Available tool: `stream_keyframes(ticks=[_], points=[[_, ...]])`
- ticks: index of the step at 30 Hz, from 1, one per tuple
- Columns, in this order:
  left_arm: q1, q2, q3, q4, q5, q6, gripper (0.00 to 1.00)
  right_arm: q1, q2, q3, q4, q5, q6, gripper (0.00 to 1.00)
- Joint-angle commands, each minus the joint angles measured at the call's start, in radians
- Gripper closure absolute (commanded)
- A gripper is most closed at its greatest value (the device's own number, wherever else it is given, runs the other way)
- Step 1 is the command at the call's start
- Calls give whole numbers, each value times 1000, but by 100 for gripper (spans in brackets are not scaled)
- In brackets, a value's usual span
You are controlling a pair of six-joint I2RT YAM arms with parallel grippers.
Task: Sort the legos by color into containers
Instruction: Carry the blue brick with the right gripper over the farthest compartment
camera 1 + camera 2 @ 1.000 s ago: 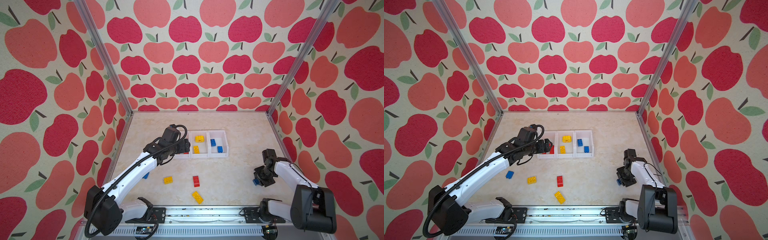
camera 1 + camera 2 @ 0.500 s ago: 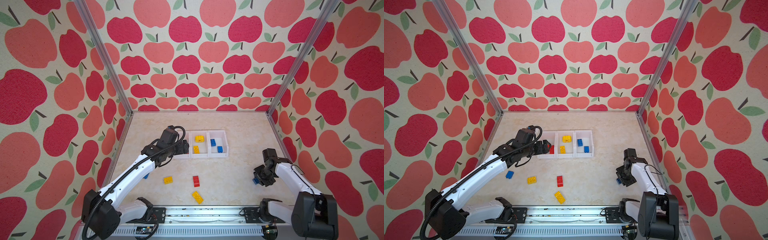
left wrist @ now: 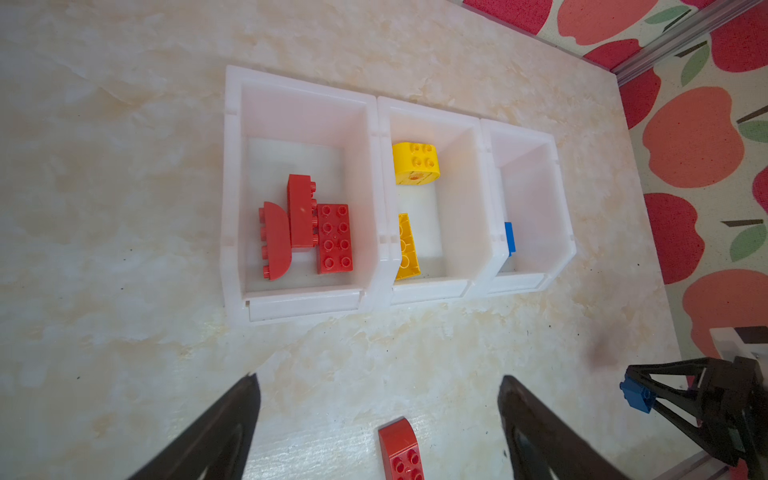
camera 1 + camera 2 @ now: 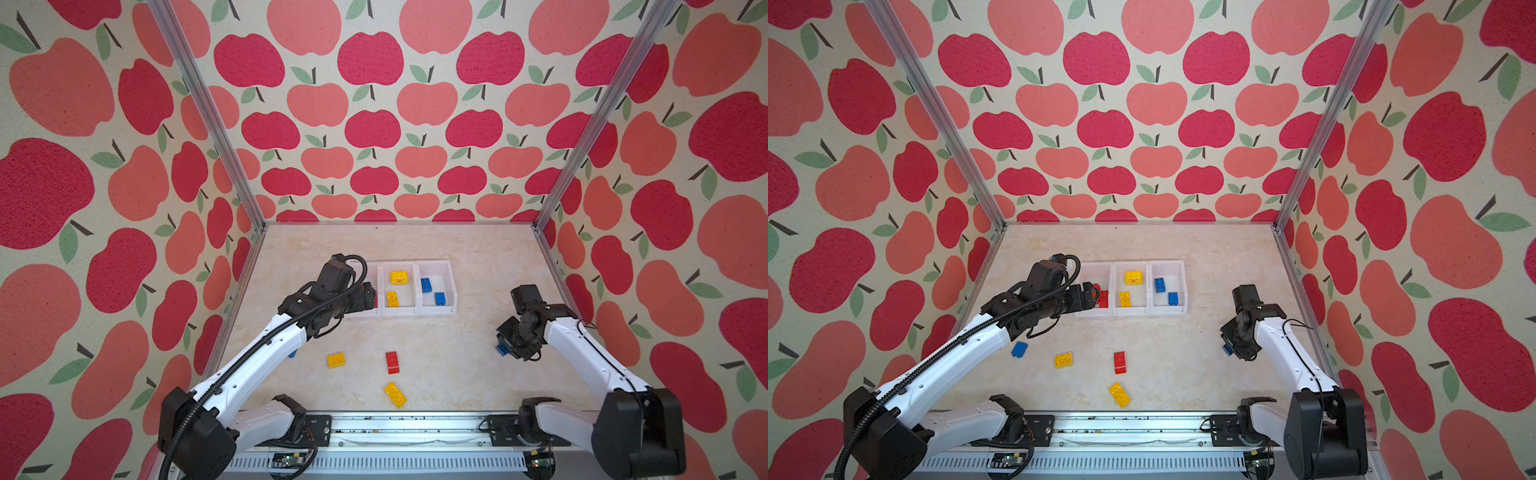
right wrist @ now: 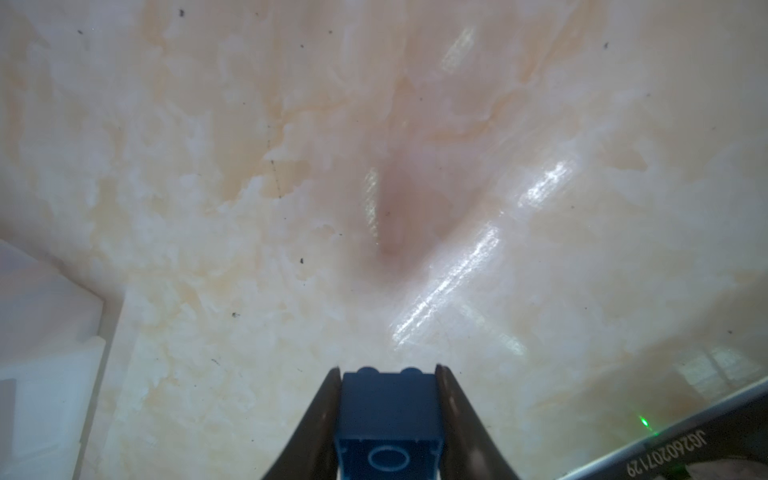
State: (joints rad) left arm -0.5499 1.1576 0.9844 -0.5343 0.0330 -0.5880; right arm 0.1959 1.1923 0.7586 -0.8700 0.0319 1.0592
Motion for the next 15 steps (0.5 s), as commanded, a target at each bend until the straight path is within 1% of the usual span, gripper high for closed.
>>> stream_keyframes(ticks=[1, 10, 12, 13, 15], points=[[8, -22, -23, -30, -21, -19, 8, 53, 44, 82, -26, 35, -41, 79], [31, -65, -68, -49, -18, -32, 7, 227, 226, 363, -27, 134, -160, 79], [36, -65, -80, -52, -17, -37, 7, 268, 277, 444, -25, 167, -201, 78], [39, -94, -86, -53, -15, -39, 7, 285, 301, 475, -25, 178, -221, 78], [44, -104, -97, -55, -15, -43, 7, 315, 364, 564, -28, 194, -268, 78]])
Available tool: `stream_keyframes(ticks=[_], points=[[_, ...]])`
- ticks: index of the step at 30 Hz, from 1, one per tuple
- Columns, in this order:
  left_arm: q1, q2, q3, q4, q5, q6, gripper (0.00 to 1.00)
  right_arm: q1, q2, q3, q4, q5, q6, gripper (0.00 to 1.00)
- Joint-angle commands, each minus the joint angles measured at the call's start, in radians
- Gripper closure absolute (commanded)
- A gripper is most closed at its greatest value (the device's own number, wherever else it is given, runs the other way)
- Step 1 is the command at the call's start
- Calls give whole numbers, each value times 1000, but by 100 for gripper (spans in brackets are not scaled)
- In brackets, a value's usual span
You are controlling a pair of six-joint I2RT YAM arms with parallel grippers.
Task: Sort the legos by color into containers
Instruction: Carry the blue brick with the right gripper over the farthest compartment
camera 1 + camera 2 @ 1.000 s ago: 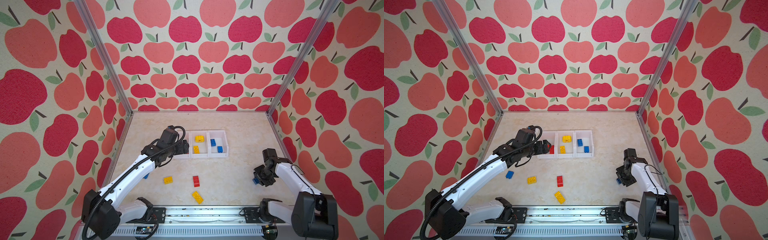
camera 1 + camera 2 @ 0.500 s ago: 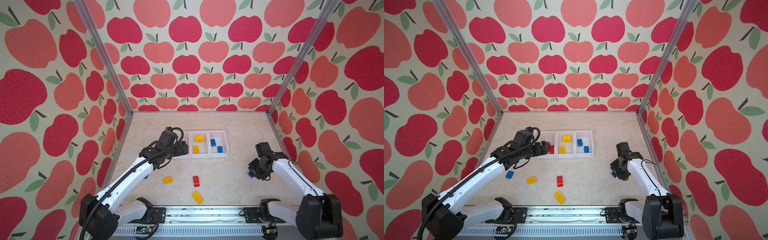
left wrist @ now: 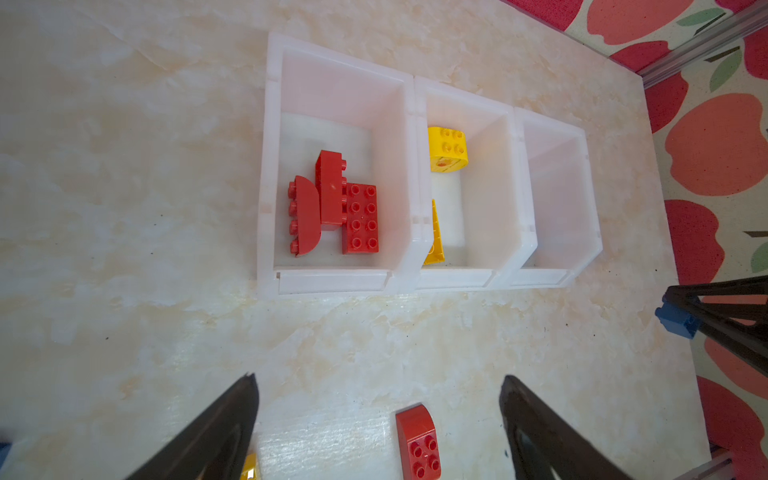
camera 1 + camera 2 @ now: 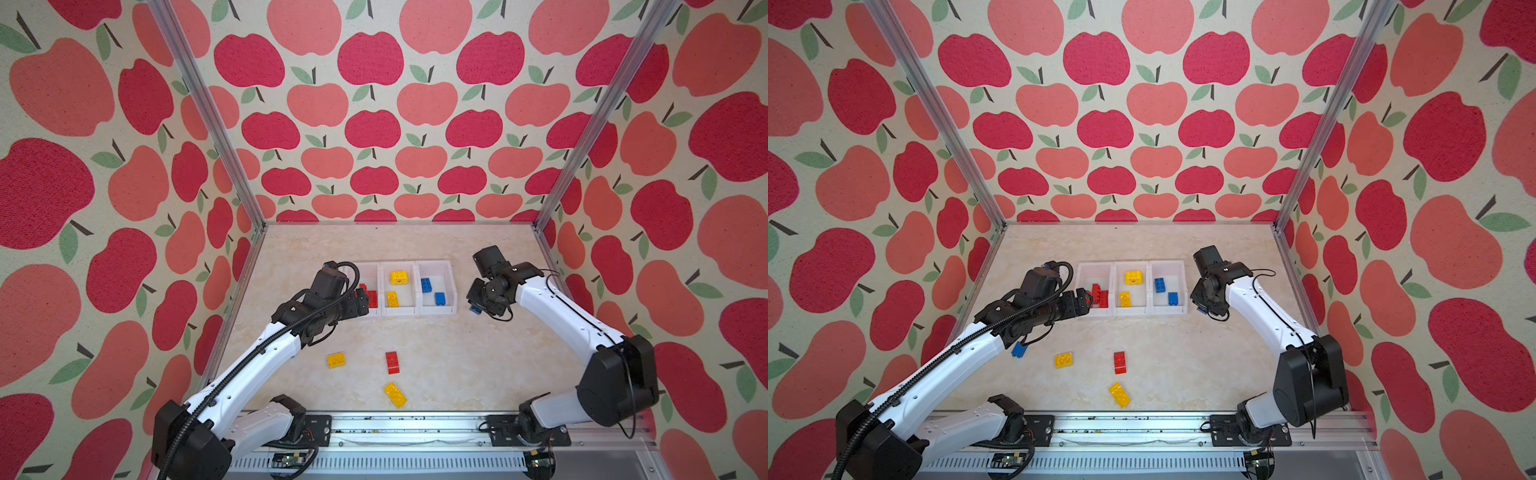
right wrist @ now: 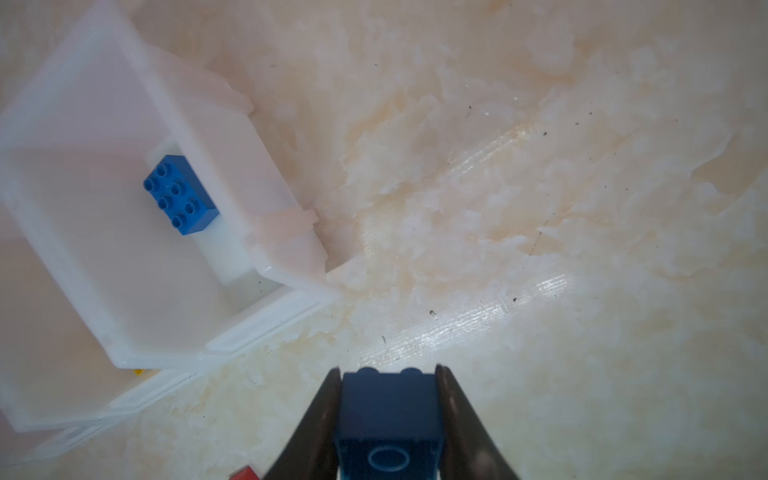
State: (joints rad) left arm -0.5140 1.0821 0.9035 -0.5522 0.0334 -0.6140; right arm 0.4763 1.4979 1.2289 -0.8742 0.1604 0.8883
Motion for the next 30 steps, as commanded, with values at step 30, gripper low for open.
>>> stream_keyframes(ticks=[30], points=[[38, -134, -69, -112, -52, -51, 5, 101, 672, 695, -84, 88, -418, 78]])
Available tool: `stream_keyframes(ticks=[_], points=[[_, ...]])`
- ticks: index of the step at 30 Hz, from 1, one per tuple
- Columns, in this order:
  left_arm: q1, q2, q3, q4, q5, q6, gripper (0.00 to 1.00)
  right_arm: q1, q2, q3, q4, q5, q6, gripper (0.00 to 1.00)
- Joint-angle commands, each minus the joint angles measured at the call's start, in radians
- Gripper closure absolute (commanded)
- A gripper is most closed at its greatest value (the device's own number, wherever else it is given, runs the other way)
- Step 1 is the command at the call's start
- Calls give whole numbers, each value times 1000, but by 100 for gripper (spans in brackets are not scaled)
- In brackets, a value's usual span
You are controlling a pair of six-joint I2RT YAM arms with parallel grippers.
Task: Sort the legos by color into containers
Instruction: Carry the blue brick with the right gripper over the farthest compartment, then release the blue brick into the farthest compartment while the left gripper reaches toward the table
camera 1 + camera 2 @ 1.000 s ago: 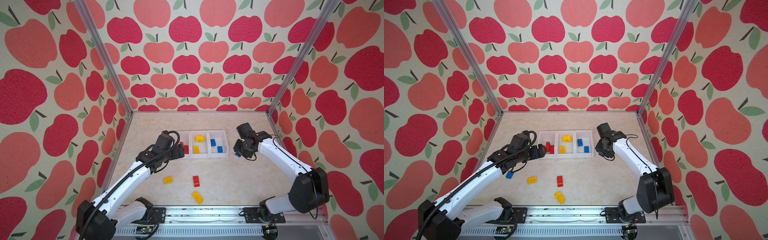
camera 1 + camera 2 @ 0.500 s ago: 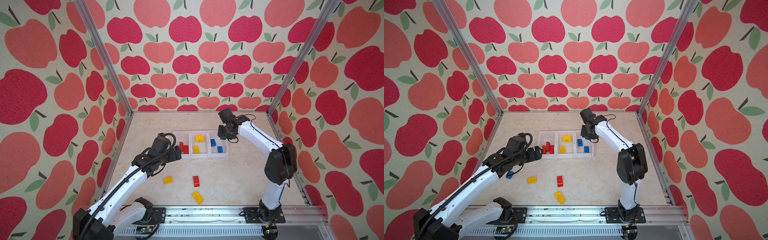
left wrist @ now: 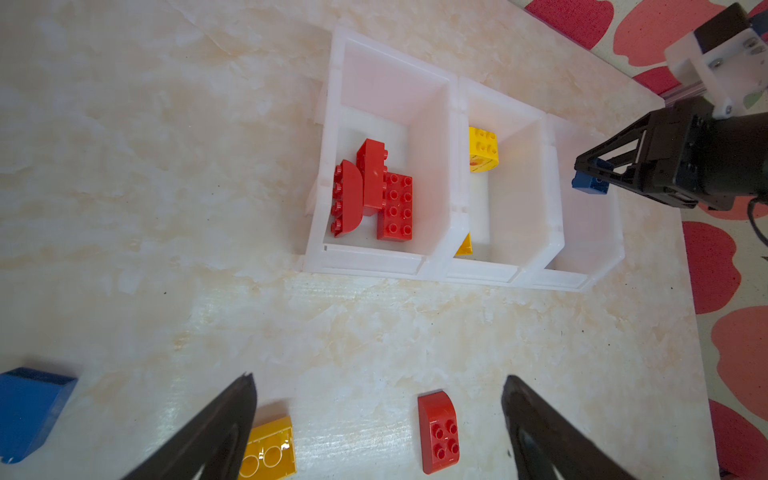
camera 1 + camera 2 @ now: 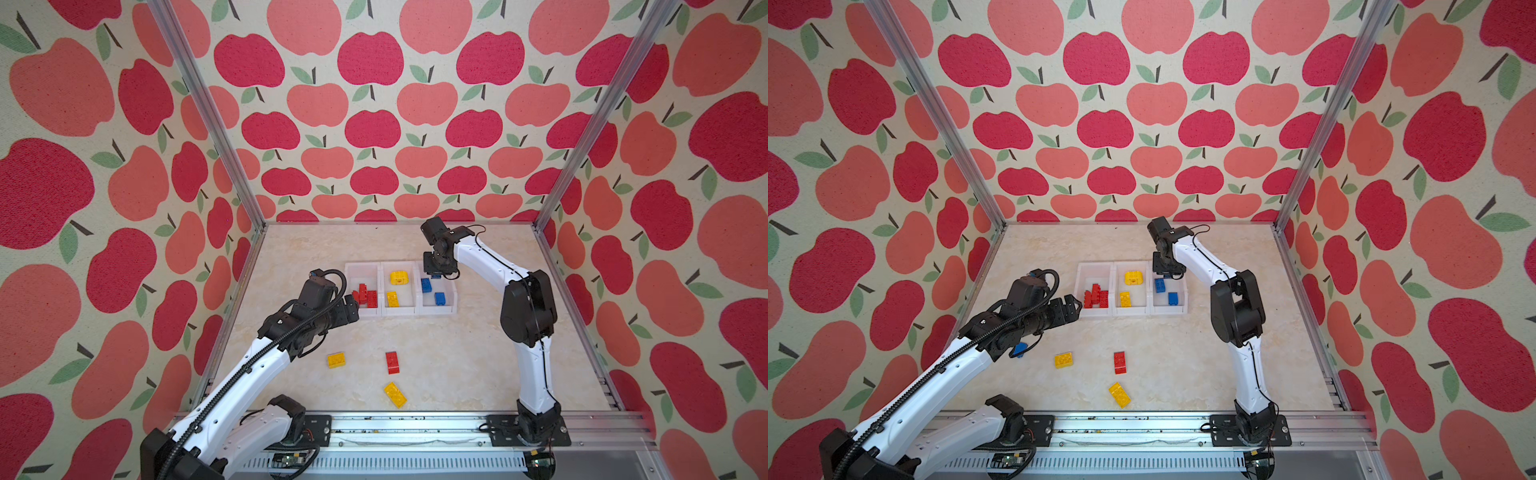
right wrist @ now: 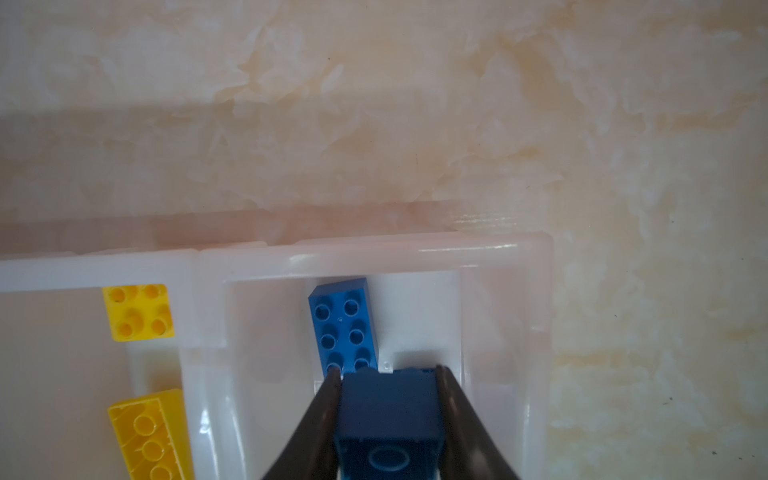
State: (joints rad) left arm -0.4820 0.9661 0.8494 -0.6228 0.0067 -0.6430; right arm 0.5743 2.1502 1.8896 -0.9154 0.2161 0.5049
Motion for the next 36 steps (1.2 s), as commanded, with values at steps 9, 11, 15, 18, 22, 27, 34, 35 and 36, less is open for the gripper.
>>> stream_keyframes(ticks=[9, 11, 15, 18, 22, 27, 34, 35, 36], points=[[6, -23, -15, -51, -27, -26, 5, 1, 56, 52, -53, 44, -43, 68], [7, -23, -13, -52, -28, -28, 4, 1, 58, 52, -56, 42, -43, 66], [6, -23, -13, -54, -32, -31, 4, 1, 56, 53, -57, 36, -45, 61], [7, -23, -13, -52, -34, -34, 4, 1, 53, 54, -59, 32, -43, 59], [6, -20, -13, -51, -35, -36, 4, 1, 51, 53, -60, 27, -44, 57], [6, -18, -10, -51, -38, -37, 4, 1, 42, 52, -65, 19, -40, 56], [10, -15, -7, -77, -62, -47, 4, 5, -15, 6, -52, -4, -21, 49], [14, -13, -6, -89, -69, -53, 4, 5, -30, -10, -47, -8, -18, 48], [19, -11, -2, -101, -75, -56, 4, 5, -47, -26, -41, -10, -14, 46]])
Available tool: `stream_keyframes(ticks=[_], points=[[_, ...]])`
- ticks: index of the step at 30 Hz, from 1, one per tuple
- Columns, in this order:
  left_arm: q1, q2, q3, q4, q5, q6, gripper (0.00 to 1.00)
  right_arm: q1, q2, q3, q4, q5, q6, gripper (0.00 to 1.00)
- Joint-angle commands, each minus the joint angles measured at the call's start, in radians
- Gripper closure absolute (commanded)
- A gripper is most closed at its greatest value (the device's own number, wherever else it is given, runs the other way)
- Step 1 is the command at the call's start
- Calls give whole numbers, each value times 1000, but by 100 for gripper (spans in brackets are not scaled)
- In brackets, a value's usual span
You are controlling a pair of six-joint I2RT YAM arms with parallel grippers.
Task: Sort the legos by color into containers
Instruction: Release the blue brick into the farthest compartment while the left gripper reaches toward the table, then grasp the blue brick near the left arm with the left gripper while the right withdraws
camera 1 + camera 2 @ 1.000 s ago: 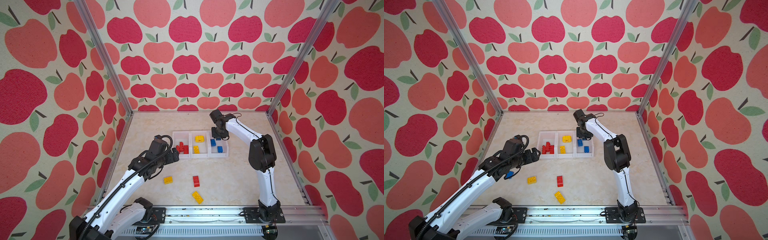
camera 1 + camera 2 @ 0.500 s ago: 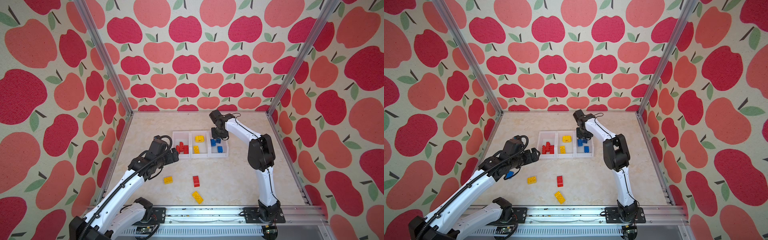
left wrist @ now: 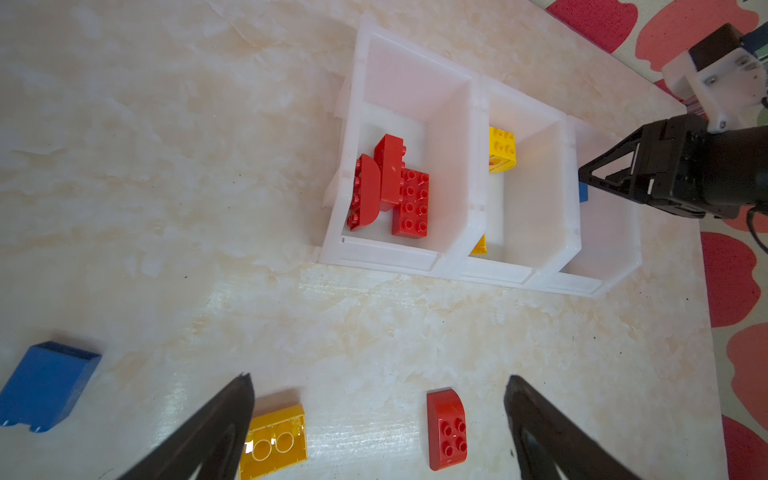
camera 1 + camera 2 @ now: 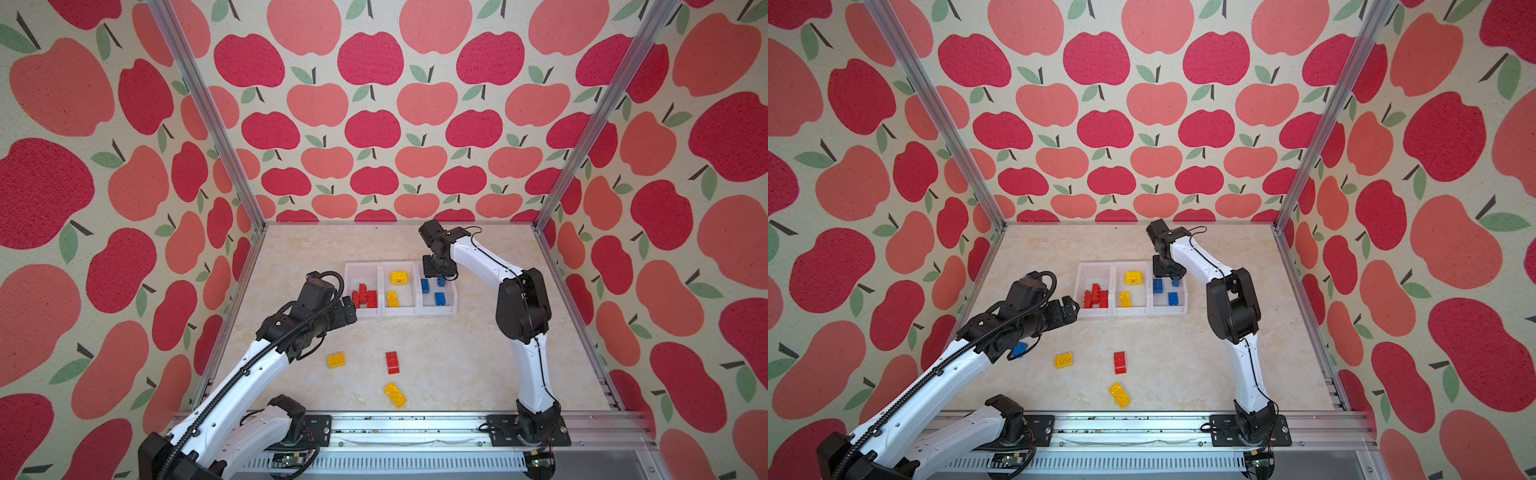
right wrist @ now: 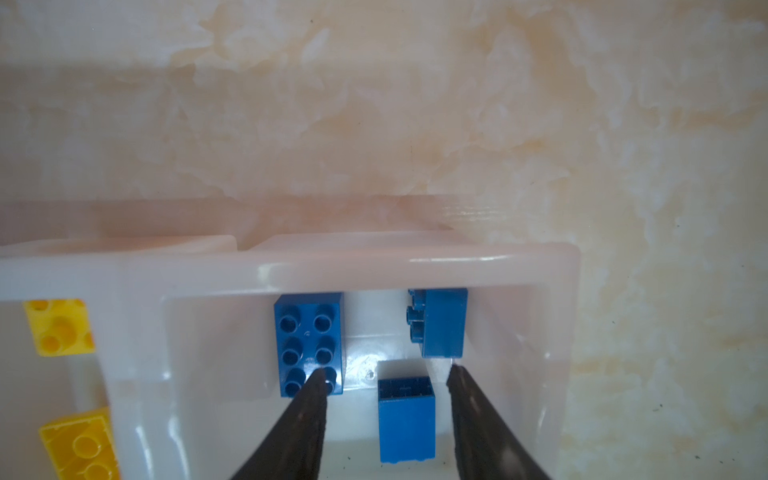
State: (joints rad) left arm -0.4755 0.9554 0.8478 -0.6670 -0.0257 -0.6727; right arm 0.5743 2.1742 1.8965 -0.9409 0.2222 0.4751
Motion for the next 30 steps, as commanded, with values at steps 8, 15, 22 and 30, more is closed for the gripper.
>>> stream_keyframes(ticks=[8, 15, 22, 30], points=[[96, 17, 22, -152, -68, -50, 4, 7, -205, -167, 1, -51, 34, 31], [219, 36, 22, -185, -33, -50, 4, 22, -321, -272, -2, -76, 44, 24], [355, 40, -3, -188, 26, -57, 7, 32, -415, -373, 12, -124, 61, 20], [511, 66, -44, -187, 112, -65, 9, 37, -475, -459, 41, -200, 82, 19]])
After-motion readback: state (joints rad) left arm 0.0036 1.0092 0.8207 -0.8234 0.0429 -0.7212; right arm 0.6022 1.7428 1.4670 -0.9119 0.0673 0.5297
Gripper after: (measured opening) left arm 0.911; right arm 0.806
